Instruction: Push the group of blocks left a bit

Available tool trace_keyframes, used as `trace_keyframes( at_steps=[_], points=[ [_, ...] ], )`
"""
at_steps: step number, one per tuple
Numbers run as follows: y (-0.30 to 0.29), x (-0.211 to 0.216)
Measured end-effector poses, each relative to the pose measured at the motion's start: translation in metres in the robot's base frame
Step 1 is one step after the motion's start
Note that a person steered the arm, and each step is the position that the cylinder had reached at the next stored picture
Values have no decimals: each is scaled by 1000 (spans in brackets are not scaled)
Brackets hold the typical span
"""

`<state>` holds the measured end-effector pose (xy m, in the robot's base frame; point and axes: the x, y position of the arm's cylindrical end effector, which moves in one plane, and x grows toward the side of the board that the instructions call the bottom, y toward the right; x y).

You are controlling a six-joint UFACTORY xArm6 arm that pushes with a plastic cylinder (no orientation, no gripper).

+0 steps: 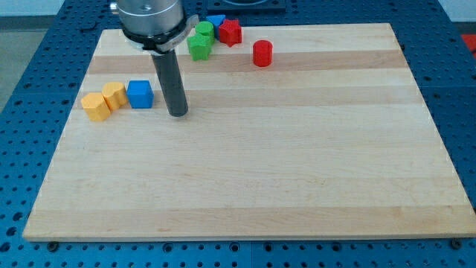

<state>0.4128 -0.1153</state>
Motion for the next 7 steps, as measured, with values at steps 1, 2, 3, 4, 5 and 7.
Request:
trace_keyframes(
  at_steps=[1,2,3,4,5,7],
  points=[
    [-12,-15],
    [-50,-28],
    [-68,-36],
    [-42,-34],
    [30,-32],
    [205,-34]
  ],
)
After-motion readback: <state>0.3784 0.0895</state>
